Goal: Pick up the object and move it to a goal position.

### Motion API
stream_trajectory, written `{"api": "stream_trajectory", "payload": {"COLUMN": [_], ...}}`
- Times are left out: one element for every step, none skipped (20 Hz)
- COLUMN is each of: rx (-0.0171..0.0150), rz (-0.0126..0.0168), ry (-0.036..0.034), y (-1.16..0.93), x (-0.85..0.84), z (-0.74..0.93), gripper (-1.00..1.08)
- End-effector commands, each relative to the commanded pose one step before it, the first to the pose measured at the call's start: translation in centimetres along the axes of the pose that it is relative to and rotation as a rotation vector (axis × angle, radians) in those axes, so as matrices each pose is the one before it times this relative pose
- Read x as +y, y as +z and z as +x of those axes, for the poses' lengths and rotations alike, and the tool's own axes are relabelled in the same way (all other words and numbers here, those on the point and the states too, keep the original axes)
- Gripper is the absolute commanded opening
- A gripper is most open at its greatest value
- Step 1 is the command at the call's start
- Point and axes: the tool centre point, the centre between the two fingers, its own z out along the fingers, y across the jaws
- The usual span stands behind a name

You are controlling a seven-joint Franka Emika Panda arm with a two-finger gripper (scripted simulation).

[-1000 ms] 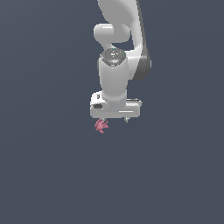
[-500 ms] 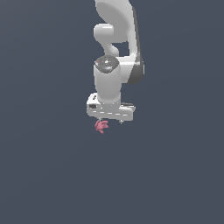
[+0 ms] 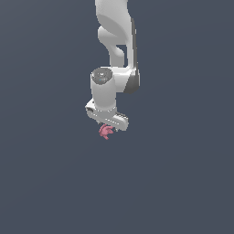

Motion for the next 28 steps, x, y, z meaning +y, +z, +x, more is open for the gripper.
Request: {"api": "stream_trajectory", "payload": {"rx": [0.00001,-0.00011,-0.00007,-0.00003,-0.00001,0.00001,0.00002,0.00002,0.00002,0.00001,0.00000,-0.00053,0.00000,0.00000,0.00000,0.00006,0.00000,0.00006,0.00007,0.00007,0.00007,0.00007,0.00000,0.00006,0.00000,0.00005,0.00000,0.00000], "rz": [-0.00526,-0.00181,-0.00164,-0.00147,-0.00128,-0.00109,-0.00090,-0.00070,-0.00051,-0.00030,-0.00010,0.00024,0.00000,0.00000,0.00000,-0.00005,0.00000,-0.00005,-0.00006,-0.00006,-0.00006,-0.00006,0.00000,-0.00003,0.00000,0.00003,0.00000,0.00000], "ry": [0.05740,0.01797,0.01607,0.01419,0.01231,0.01039,0.00852,0.00662,0.00476,0.00283,0.00097,-0.00562,0.00000,0.00000,0.00000,0.00069,0.00000,0.00069,0.00068,0.00068,0.00068,0.00068,0.00000,0.00069,0.00000,0.00069,0.00000,0.00000], "y": [0.777,0.248,0.221,0.194,0.167,0.141,0.115,0.089,0.063,0.038,0.013,-0.053,0.034,0.102,0.169,0.234,0.302,0.365,0.429,0.491,0.548,0.525,0.461,0.393,0.327,0.256,0.194,0.133], "x": [0.985,0.324,0.291,0.259,0.225,0.190,0.157,0.122,0.089,0.052,0.019,-0.077,-0.001,-0.003,-0.005,0.028,-0.008,0.025,0.024,0.023,0.021,0.020,-0.015,0.018,-0.018,0.016,-0.018,-0.015], "z": [-0.287,-0.079,-0.068,-0.057,-0.047,-0.039,-0.031,-0.023,-0.016,-0.010,-0.002,0.013,-0.002,-0.006,-0.010,0.003,-0.019,-0.006,-0.011,-0.015,-0.018,-0.013,-0.022,0.005,-0.003,0.024,0.012,0.014], "gripper": [1.00,1.00,1.00,1.00,1.00,1.00,1.00,1.00,1.00,1.00,1.00,1.00,1.00,1.00,1.00,1.00,1.00,1.00,1.00,1.00,1.00,1.00,1.00,1.00,1.00,1.00,1.00,1.00]}}
